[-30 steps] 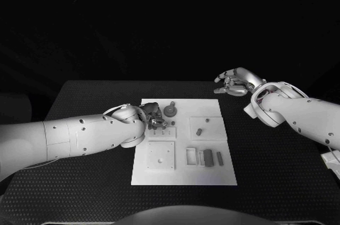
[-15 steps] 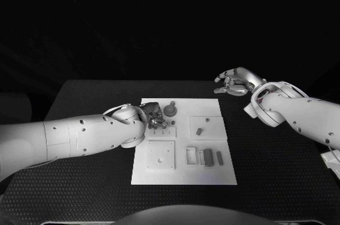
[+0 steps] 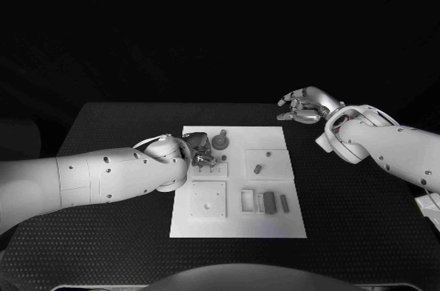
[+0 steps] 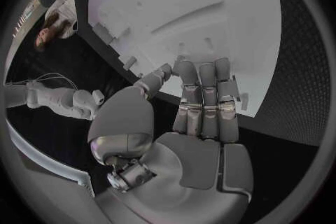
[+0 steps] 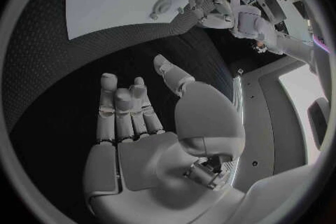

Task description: Assemble the parts on the task board

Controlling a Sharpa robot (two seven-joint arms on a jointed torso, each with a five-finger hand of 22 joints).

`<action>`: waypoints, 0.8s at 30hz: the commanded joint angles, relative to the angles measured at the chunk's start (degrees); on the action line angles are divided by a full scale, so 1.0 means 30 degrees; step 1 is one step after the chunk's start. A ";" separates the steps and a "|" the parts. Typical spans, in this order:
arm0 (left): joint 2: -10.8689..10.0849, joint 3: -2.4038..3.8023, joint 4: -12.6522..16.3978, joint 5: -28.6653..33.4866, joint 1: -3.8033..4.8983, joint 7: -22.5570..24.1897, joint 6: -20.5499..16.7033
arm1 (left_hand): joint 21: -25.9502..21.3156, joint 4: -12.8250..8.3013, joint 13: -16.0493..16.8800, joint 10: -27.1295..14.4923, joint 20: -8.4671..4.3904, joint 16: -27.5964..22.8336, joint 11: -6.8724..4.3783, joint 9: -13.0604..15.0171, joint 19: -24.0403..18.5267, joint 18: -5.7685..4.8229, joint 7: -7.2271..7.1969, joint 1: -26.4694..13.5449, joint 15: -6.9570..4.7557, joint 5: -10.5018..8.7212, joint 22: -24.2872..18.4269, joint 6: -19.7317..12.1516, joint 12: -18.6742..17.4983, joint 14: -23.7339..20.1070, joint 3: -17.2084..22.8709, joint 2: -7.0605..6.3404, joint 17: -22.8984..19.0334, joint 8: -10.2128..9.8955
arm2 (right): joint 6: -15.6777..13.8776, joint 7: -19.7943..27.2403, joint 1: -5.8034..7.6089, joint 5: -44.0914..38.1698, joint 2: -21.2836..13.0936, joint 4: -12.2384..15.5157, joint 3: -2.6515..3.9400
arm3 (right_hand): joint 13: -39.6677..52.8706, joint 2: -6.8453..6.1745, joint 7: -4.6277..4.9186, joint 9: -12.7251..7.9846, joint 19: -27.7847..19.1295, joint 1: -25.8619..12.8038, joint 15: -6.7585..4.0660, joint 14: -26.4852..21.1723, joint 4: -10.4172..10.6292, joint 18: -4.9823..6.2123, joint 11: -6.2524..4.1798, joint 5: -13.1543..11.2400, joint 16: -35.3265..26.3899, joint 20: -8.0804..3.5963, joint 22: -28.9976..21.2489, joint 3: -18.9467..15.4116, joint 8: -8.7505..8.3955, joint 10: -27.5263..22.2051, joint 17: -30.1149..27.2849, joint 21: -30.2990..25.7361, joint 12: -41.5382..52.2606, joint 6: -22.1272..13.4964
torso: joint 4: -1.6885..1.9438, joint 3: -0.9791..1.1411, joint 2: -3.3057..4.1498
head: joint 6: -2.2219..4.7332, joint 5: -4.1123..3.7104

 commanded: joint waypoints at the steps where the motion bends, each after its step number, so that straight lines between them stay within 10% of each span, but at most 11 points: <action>1: 0.0009 0.0007 0.0013 -0.1012 -0.0013 -0.0016 0.0327 | -0.0085 0.0084 -0.0038 -0.1025 0.0092 0.0095 -0.0653 0.0006 0.0086 0.0223 -0.1091 0.0031 -0.0005 -0.0093 0.0022 0.1356 0.0026 -0.0176 -0.0032 -0.0238 -0.0043 -0.0081 | 0.0237 0.0072 -0.0018 -0.0161 -0.0010 0.0018 0.0007 | -0.0021 0.0058 0.0133 -0.0027 -0.0112 -0.0188 -0.0103 -0.0097 0.0030 0.0141 0.0038 -0.0003 -0.0015 -0.0020 0.0241 -0.0090 0.0085 -0.0120 -0.0030 -0.0082 0.0065 0.0043 | -0.0010 0.0010 -0.0003 | 0.0000 0.0024; 24: 0.0023 0.0007 -0.0022 -0.1437 -0.0174 0.0178 0.0538 | -0.0260 0.0480 -0.0200 -0.1106 0.0120 0.0260 -0.0624 0.0028 0.0086 0.0223 -0.1056 -0.0006 0.0025 -0.0501 0.0097 0.1386 0.0075 -0.0308 -0.0063 -0.0885 -0.0315 -0.0295 | 0.0268 0.0070 -0.0046 -0.0161 -0.0001 -0.0021 0.0007 | -0.0057 0.0047 0.0136 -0.0038 -0.0119 -0.0227 -0.0100 -0.0111 0.0045 0.0141 0.0041 -0.0004 -0.0013 -0.0012 0.0240 -0.0101 0.0091 -0.0137 -0.0051 -0.0093 0.0079 0.0033 | -0.0005 -0.0003 0.0010 | -0.0090 -0.0025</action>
